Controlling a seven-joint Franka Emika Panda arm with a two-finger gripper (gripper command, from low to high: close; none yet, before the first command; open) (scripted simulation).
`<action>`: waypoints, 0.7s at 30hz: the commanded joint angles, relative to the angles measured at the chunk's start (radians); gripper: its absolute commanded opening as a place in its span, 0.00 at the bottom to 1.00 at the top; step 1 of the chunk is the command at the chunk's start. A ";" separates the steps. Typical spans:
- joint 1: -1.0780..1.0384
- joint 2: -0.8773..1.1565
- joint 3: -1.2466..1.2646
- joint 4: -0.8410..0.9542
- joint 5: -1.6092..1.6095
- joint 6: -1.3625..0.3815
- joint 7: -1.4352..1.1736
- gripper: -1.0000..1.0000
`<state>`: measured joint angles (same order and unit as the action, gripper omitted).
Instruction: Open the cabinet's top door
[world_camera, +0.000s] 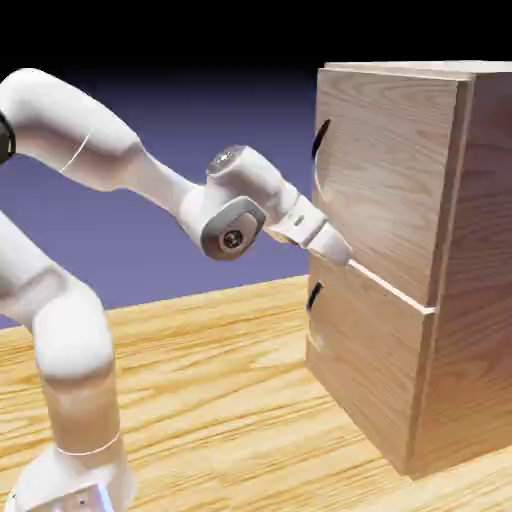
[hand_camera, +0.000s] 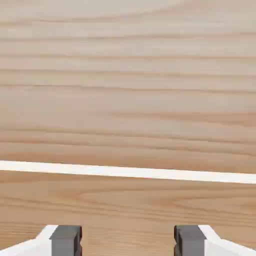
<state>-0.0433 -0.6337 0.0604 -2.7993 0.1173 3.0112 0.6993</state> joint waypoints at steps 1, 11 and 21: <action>-0.021 -0.024 0.022 0.004 0.044 -0.010 -0.015 0.50; -0.226 -0.260 0.246 0.044 0.479 -0.105 -0.170 0.50; -0.431 -0.496 0.470 0.083 0.914 -0.201 -0.325 0.50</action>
<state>-0.4741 -1.1295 0.5303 -2.7161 1.0308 2.8104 0.3745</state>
